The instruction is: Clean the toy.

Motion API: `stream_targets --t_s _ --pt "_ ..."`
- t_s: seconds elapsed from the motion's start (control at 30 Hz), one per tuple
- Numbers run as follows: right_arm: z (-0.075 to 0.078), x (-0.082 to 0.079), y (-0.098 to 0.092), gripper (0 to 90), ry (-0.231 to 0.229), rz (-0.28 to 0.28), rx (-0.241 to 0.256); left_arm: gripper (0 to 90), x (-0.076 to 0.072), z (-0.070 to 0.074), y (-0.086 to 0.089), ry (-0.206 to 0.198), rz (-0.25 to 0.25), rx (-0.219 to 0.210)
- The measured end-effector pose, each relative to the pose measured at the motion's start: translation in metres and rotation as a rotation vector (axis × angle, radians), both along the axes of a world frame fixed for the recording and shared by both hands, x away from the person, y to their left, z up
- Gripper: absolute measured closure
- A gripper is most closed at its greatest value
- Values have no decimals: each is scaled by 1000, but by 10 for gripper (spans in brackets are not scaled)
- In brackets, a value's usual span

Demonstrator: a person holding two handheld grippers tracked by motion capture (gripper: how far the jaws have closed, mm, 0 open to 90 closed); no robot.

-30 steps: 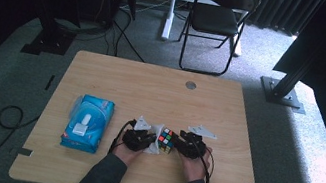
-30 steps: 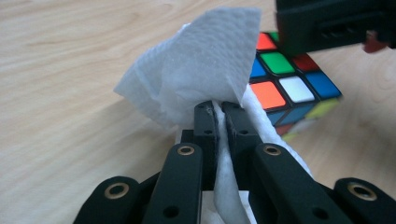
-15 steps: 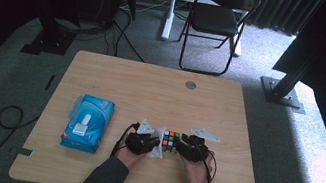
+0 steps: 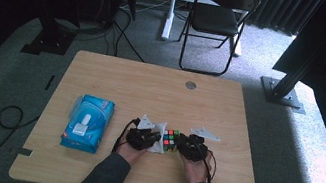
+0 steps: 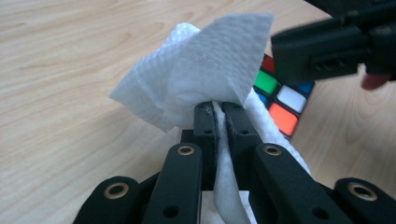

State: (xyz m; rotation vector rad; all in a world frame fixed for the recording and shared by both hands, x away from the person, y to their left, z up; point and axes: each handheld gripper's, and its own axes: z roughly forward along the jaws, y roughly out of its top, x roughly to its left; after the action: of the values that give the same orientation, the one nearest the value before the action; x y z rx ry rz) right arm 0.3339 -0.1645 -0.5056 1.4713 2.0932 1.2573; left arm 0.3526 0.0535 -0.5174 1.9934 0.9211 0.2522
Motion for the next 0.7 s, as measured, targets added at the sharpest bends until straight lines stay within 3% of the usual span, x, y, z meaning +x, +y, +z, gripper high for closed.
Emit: stream_targets --t_s 0.7 --pt "-2 0 -1 694 -1 -4 11 860 15 1 -5 1 -6 27"
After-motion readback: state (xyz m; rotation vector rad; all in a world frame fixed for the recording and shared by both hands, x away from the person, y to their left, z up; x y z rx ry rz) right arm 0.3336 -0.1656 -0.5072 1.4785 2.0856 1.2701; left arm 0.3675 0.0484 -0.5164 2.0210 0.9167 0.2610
